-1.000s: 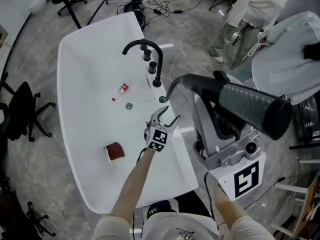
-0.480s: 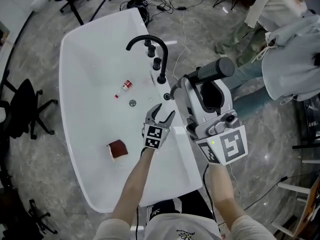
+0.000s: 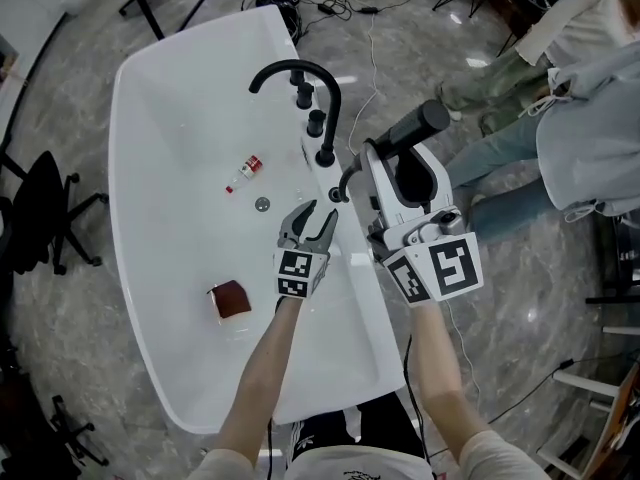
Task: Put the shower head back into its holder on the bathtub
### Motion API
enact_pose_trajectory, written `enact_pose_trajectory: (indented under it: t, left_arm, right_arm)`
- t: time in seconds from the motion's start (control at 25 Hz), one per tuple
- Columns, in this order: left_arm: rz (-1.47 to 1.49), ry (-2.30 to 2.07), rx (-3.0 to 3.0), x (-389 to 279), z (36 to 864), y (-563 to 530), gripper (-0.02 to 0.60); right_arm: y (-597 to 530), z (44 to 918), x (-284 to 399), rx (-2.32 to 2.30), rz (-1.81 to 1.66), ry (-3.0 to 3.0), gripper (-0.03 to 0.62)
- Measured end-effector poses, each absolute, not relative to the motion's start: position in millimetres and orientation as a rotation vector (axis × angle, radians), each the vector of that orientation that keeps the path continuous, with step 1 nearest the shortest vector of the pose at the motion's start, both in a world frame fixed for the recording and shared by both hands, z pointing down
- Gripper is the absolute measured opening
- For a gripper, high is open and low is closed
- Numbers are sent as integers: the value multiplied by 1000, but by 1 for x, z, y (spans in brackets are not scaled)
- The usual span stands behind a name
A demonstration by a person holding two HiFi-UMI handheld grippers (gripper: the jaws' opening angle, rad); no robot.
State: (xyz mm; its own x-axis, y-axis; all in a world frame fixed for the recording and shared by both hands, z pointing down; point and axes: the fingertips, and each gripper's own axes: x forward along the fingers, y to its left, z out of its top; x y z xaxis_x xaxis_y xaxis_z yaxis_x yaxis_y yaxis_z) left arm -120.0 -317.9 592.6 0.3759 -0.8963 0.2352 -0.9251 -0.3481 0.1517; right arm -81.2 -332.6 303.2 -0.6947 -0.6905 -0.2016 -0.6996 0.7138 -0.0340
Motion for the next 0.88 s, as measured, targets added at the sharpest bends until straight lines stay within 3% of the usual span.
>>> enact_pose_trajectory:
  t: [0.2,0.4,0.88]
  left_arm:
    - [118,-1629,2342,-123,602,-325,145]
    - [39,-1657,2281,-128,605,-332,2]
    - [-32,-1725,2243,-141,621,-355,0]
  right_arm:
    - [-351,314,-85,-1133,79,2722,141]
    - [-354,352,-78,-1189,10,2750,141]
    - [-385,473,-75,-1310,-243,2783,141]
